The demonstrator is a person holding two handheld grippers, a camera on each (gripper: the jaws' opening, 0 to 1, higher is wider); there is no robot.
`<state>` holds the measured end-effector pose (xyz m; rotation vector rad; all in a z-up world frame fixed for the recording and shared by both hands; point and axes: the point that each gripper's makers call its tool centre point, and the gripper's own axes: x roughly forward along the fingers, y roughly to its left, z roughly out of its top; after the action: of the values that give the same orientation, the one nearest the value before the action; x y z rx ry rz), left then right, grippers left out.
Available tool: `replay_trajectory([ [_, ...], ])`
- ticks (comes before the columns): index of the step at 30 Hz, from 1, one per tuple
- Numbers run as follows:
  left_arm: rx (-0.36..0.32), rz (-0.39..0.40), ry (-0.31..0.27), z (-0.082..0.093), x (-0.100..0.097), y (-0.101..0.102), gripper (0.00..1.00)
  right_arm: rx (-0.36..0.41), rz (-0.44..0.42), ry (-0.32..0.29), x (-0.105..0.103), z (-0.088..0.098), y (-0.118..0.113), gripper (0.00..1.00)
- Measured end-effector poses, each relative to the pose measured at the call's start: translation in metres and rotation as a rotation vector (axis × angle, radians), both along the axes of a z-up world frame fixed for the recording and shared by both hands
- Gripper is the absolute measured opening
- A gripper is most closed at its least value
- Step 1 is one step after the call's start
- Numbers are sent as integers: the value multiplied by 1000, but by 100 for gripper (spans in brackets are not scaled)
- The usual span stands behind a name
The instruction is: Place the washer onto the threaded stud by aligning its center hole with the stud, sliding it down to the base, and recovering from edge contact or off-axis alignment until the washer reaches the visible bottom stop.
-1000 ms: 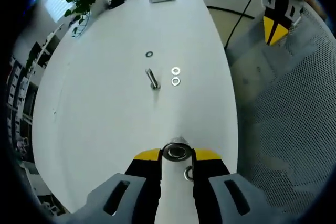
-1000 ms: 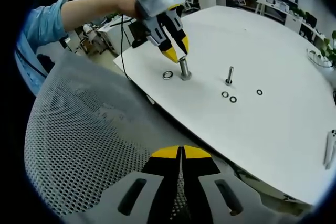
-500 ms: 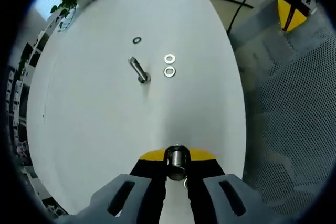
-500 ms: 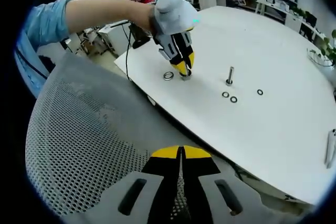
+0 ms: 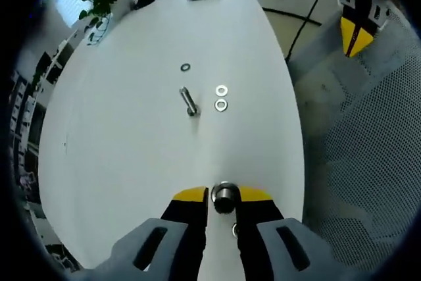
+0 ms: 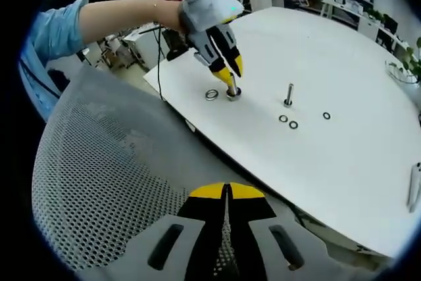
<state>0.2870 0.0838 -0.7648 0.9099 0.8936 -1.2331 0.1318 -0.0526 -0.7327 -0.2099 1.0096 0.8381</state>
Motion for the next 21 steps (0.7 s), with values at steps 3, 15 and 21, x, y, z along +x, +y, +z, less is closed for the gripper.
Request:
replay_trajectory([
  [3, -40, 7, -44, 18, -1, 8, 15, -1, 4, 0, 0, 0, 0, 5],
  [15, -122, 159, -167, 58, -15, 61, 19, -3, -6, 0, -1, -1, -1, 6],
  [21, -190, 266, -155, 63, -25, 72, 19, -3, -8, -2, 0, 0, -1, 6],
])
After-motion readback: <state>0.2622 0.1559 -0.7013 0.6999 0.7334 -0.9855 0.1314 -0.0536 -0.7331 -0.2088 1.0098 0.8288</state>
